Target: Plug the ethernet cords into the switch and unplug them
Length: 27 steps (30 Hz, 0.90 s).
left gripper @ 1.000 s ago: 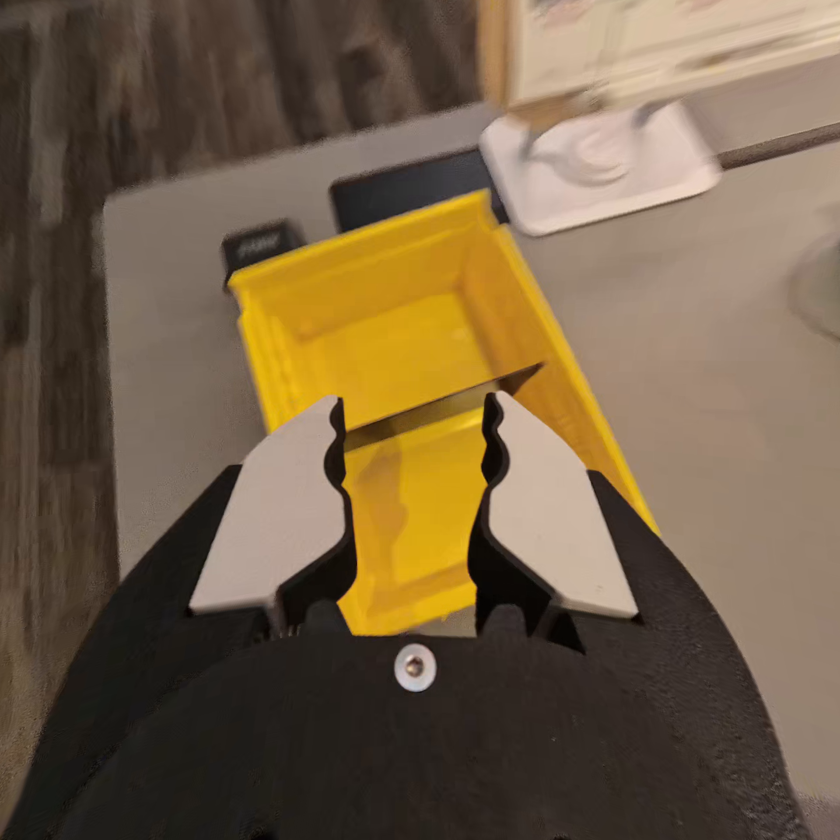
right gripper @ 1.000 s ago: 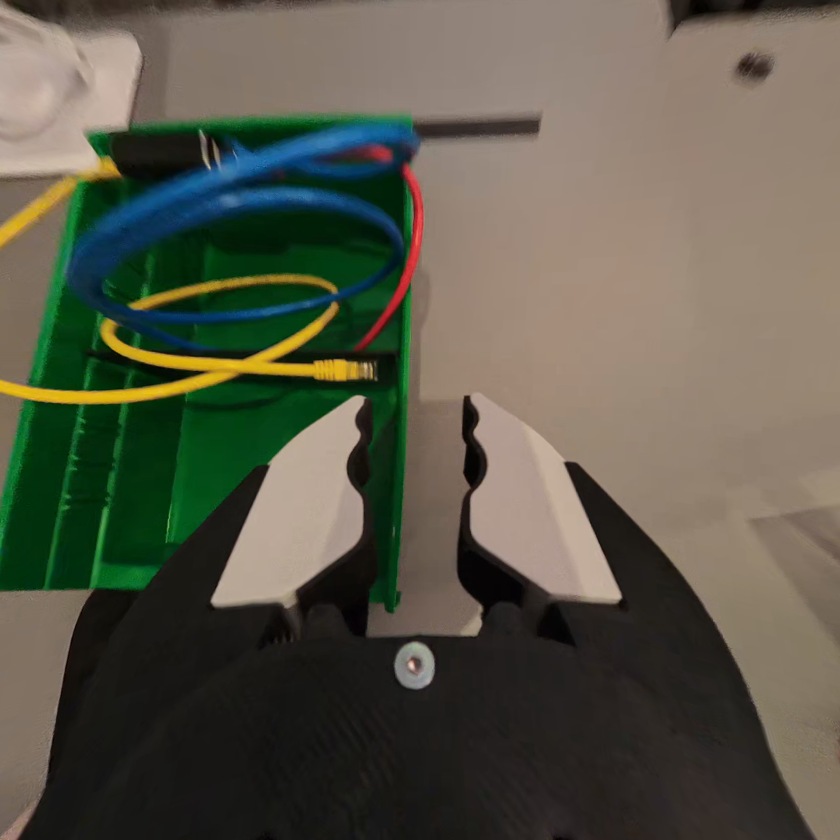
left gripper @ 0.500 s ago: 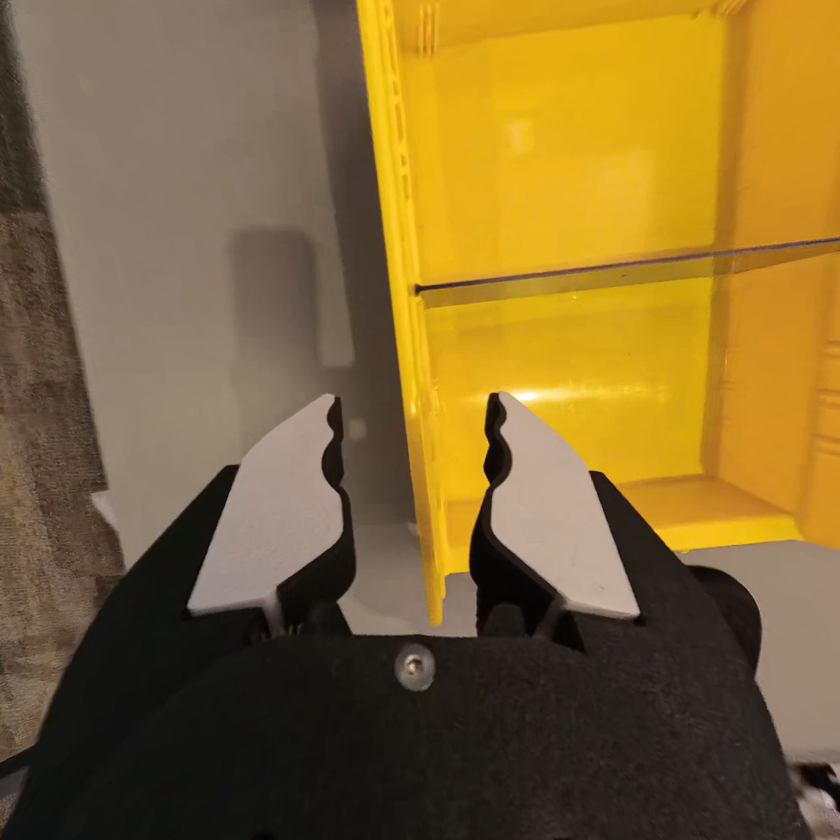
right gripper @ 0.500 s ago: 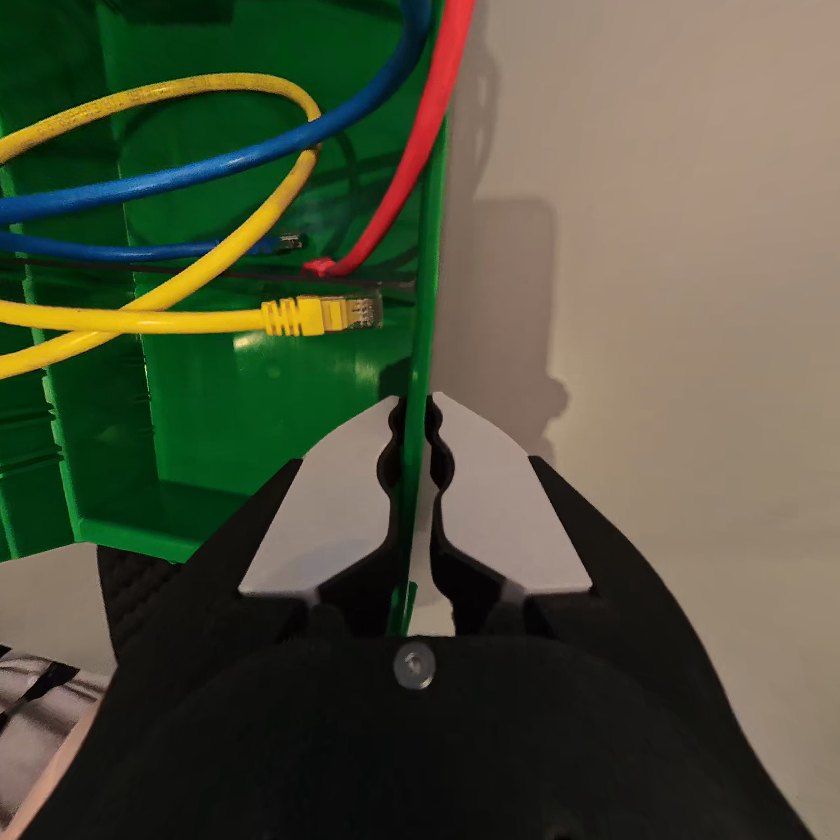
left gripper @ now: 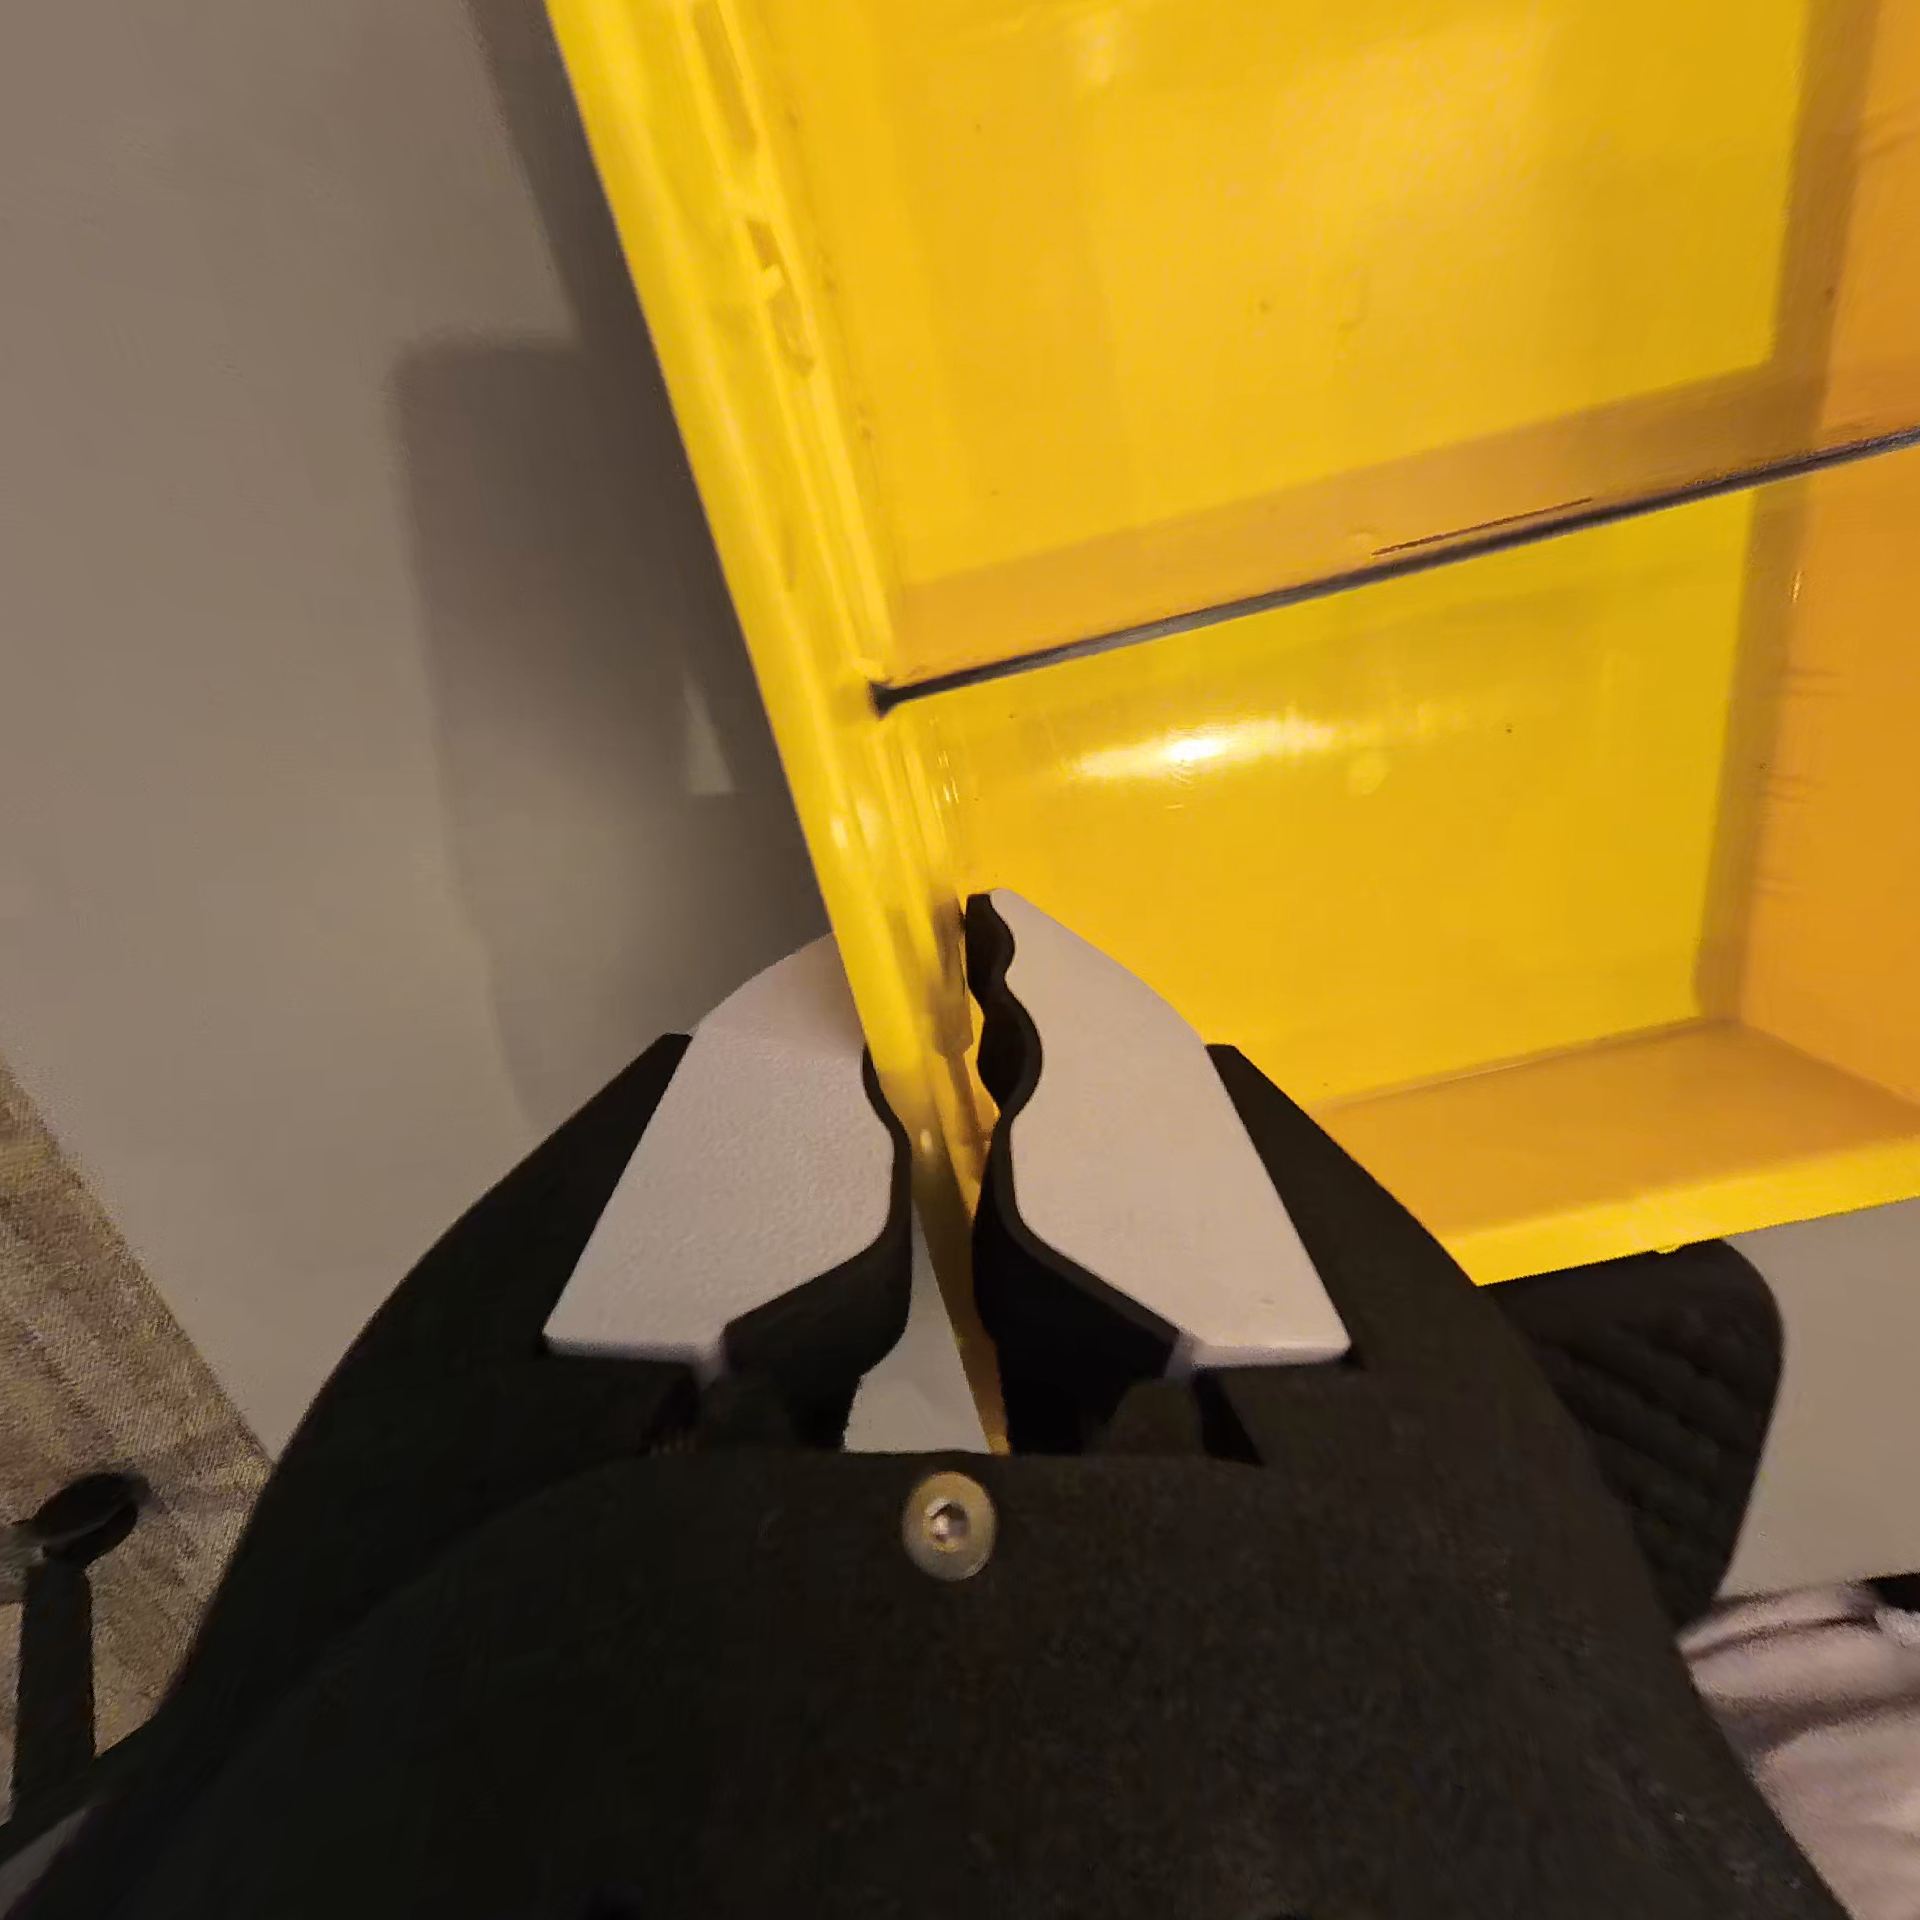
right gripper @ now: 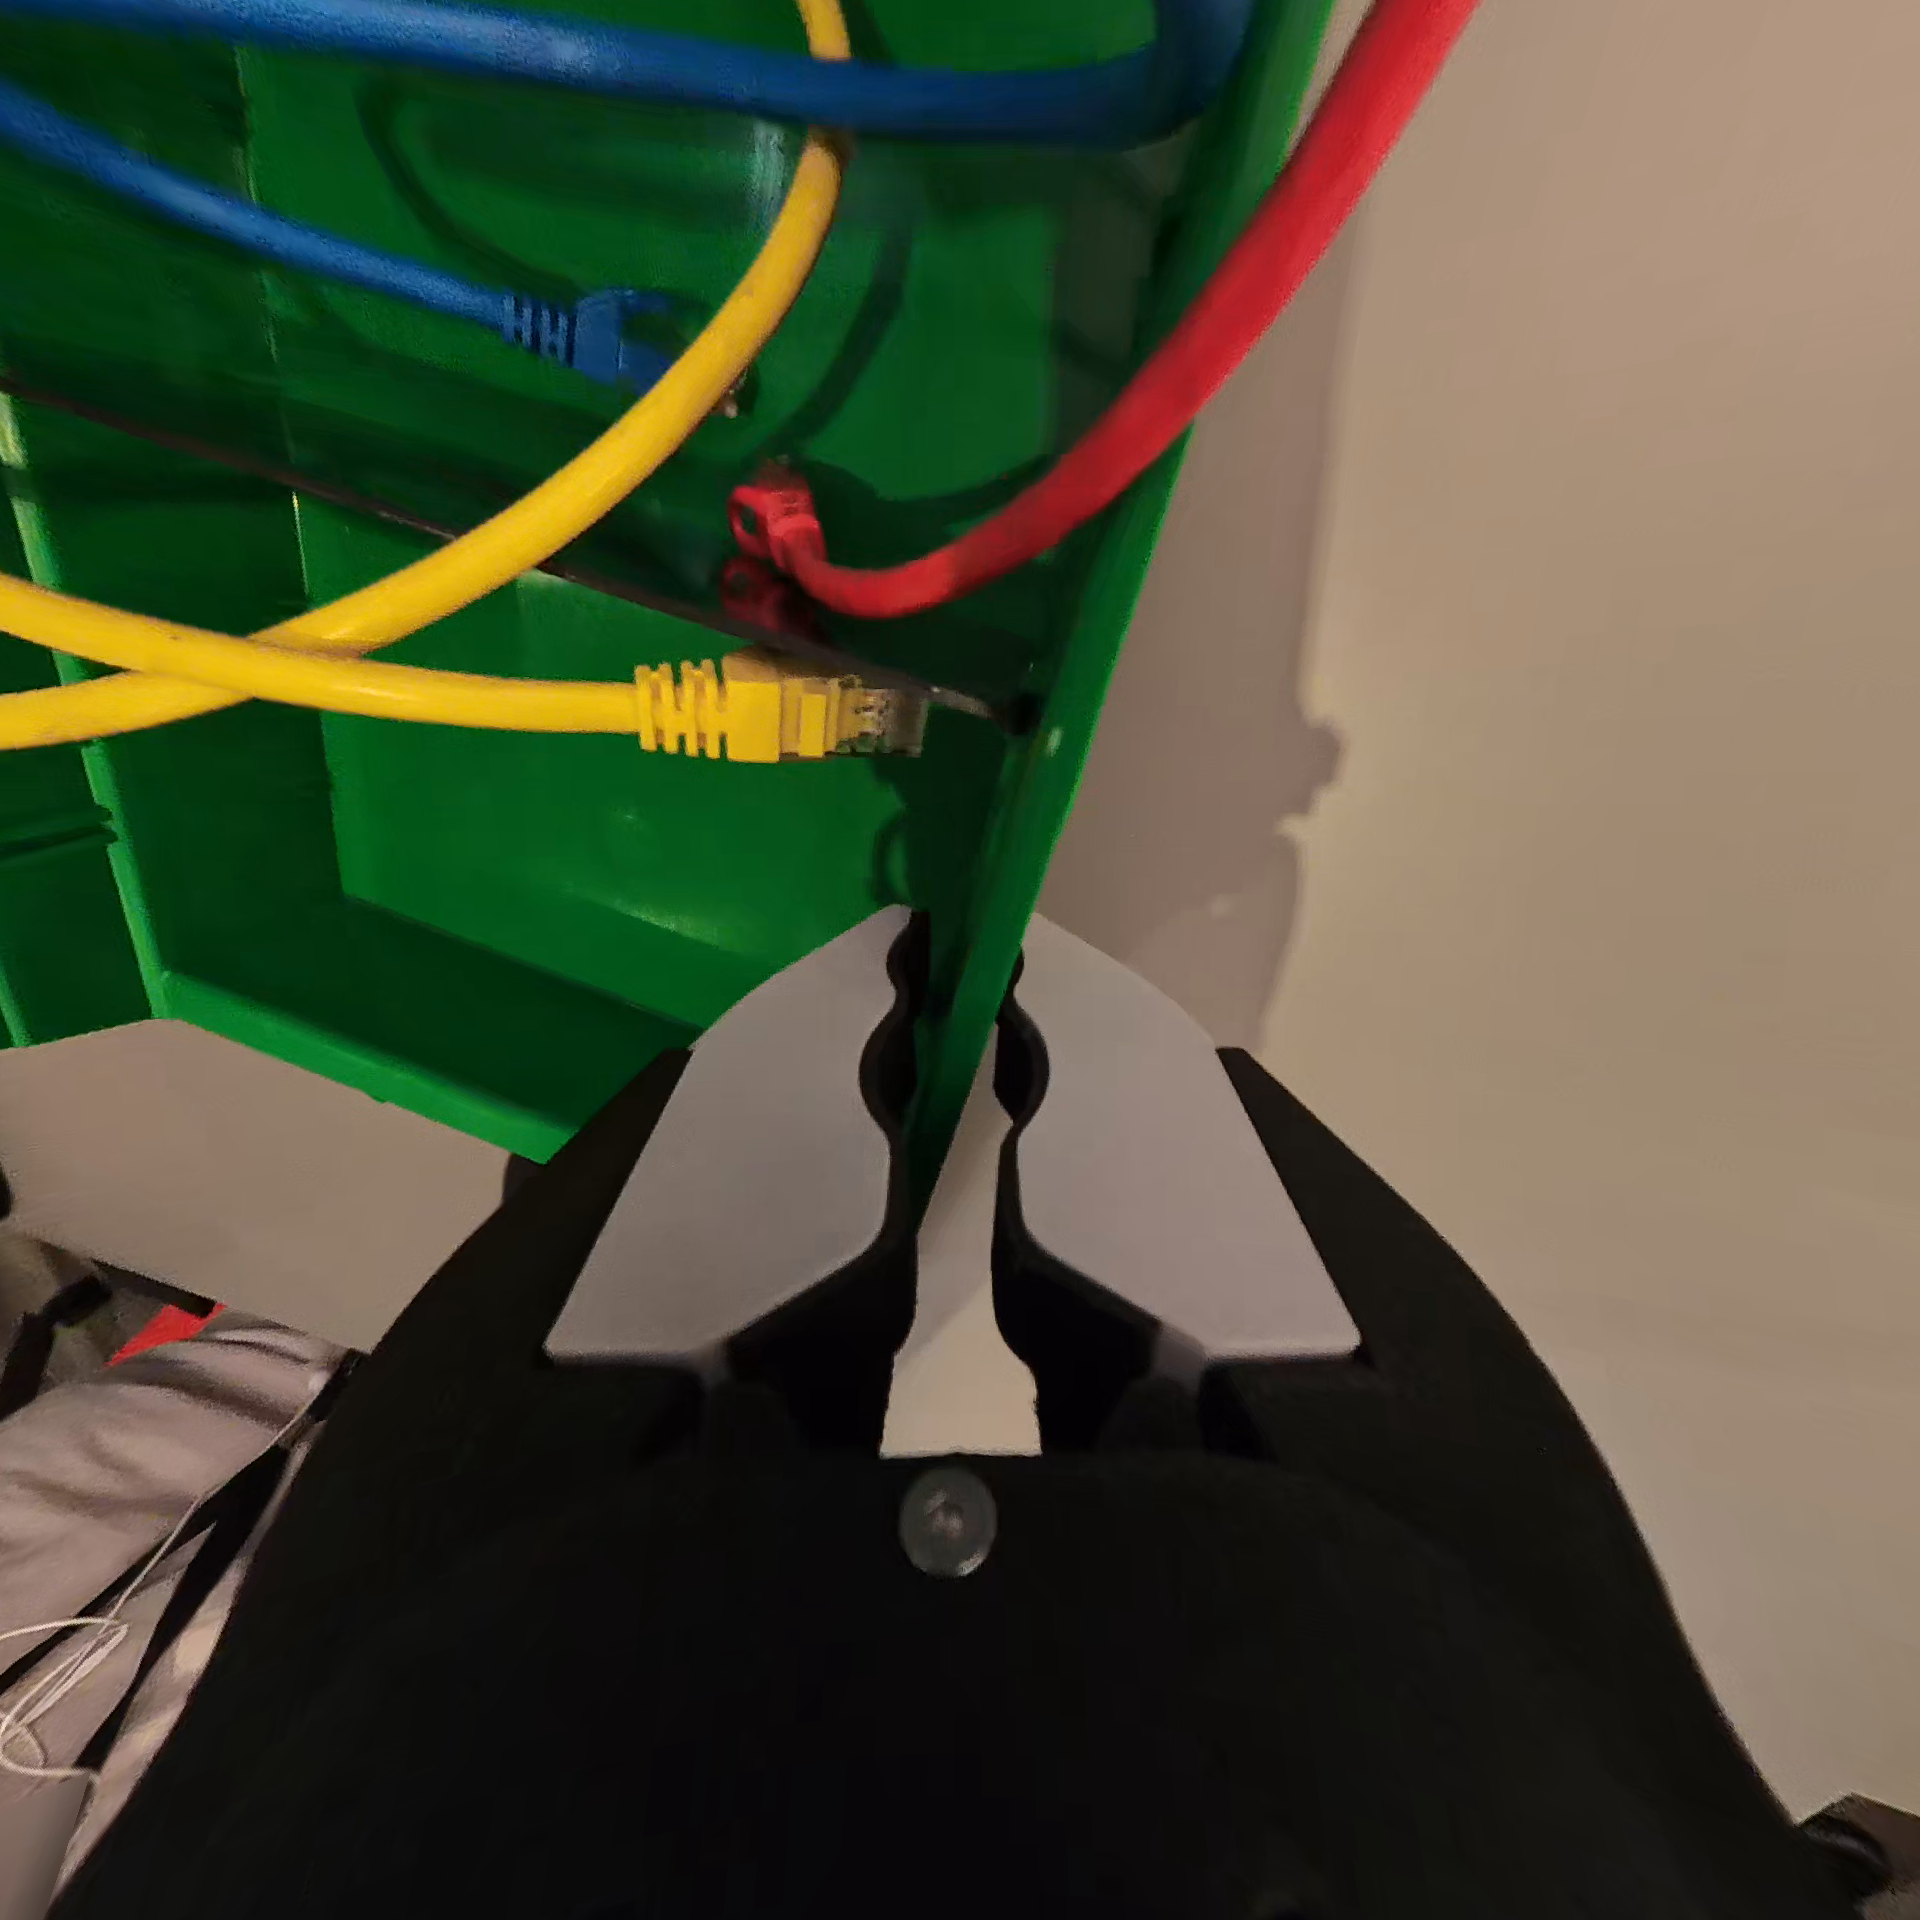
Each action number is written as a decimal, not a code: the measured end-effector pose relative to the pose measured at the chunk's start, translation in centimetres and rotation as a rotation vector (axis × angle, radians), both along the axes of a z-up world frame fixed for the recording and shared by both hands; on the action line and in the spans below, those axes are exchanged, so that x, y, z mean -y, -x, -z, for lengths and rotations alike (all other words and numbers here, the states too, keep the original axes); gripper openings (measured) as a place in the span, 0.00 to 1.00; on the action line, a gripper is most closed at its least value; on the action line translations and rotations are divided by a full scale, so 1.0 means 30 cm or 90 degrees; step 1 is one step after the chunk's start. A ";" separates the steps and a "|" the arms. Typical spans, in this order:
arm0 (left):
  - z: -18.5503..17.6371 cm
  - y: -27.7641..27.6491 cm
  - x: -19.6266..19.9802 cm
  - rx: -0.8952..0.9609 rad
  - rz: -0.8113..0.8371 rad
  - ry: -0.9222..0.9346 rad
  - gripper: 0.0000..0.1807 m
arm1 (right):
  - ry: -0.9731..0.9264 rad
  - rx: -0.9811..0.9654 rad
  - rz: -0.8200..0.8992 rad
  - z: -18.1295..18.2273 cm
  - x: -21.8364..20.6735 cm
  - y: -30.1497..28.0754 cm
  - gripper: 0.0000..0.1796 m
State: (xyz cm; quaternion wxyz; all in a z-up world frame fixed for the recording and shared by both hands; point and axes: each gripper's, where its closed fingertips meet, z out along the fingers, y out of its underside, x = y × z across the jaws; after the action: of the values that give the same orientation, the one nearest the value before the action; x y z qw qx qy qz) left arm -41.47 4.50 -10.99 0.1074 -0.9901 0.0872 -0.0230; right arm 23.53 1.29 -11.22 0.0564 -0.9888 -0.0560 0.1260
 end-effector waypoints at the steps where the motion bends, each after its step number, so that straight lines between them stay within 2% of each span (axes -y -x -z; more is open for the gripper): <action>1: 0.000 -0.021 0.001 0.002 0.009 0.007 0.03 | 0.004 0.005 -0.010 0.000 -0.001 0.019 0.06; 7: 0.007 -0.170 0.038 -0.017 0.067 0.081 0.06 | 0.027 0.032 -0.044 0.000 0.007 0.116 0.05; 14: 0.009 -0.267 0.067 -0.029 0.117 0.103 0.08 | 0.029 0.043 -0.089 -0.001 0.007 0.220 0.05; 21: 0.010 -0.311 0.120 0.032 0.135 0.130 0.09 | 0.022 0.051 -0.125 -0.012 -0.005 0.268 0.05; 24: 0.007 -0.323 0.152 0.073 0.150 0.151 0.12 | -0.038 0.050 -0.110 -0.083 -0.016 0.254 0.06; 27: -0.038 -0.327 0.146 0.126 0.153 0.109 0.13 | -0.151 0.097 -0.036 -0.219 -0.019 0.206 0.09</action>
State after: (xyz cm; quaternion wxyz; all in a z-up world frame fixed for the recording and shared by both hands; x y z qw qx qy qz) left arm -31.67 0.11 -9.85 0.0269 -0.9711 0.1914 -0.1402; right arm 17.34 1.86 -4.67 0.1653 -0.9799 -0.1022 0.0448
